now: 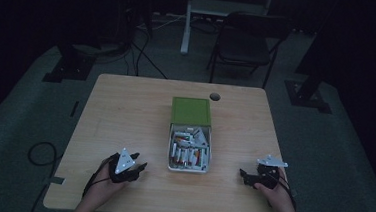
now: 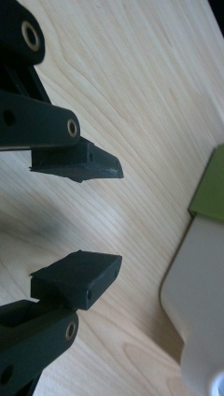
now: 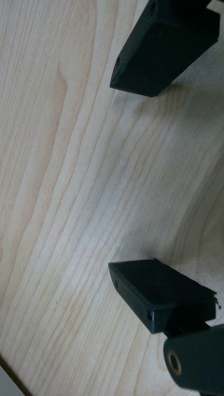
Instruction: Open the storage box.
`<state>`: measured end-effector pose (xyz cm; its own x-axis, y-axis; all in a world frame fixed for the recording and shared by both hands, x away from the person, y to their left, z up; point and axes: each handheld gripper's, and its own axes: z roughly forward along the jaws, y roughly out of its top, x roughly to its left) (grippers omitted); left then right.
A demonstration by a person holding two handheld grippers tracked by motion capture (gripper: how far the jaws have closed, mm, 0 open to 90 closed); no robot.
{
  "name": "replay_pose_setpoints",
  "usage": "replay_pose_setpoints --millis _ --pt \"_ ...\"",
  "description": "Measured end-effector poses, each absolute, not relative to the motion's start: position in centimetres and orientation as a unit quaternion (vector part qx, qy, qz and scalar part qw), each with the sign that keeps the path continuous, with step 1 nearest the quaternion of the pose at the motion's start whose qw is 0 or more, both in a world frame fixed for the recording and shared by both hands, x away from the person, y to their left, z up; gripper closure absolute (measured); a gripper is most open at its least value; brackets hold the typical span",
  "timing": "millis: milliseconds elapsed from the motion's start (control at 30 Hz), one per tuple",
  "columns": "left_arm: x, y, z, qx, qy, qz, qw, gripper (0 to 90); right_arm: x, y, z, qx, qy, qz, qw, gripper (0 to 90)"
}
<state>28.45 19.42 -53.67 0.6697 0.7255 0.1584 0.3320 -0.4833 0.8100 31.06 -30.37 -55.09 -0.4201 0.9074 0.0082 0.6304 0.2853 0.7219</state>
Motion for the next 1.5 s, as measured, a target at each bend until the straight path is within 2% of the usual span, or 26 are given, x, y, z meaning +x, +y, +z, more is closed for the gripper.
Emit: replay_pose_setpoints --millis 433,533,667,800,1000,1500 --pt "29.2 21.9 -53.6 0.795 0.383 0.244 0.402 39.6 31.1 -30.4 -55.1 0.497 0.774 0.333 0.208 10.8" --pt "29.3 22.5 -53.6 0.783 0.407 0.239 0.406 33.7 31.1 -30.4 -55.1 0.497 0.774 0.333 0.208 10.8" --pt "29.5 23.0 -53.6 0.774 0.425 0.247 0.399 19.0 31.1 -30.4 -55.1 0.497 0.774 0.333 0.208 10.8" --pt "29.5 23.7 -53.7 0.772 0.437 0.252 0.387 16.9 31.1 -30.4 -55.1 0.497 0.774 0.333 0.208 10.8" --pt "29.7 24.7 -53.7 0.744 0.485 0.25 0.386 16.9 31.1 -30.4 -55.1 0.497 0.774 0.333 0.208 10.8" --pt "29.8 26.8 -54.1 0.735 0.531 0.266 0.328 14.5 31.1 -30.4 -55.1 0.497 0.774 0.333 0.208 10.8"
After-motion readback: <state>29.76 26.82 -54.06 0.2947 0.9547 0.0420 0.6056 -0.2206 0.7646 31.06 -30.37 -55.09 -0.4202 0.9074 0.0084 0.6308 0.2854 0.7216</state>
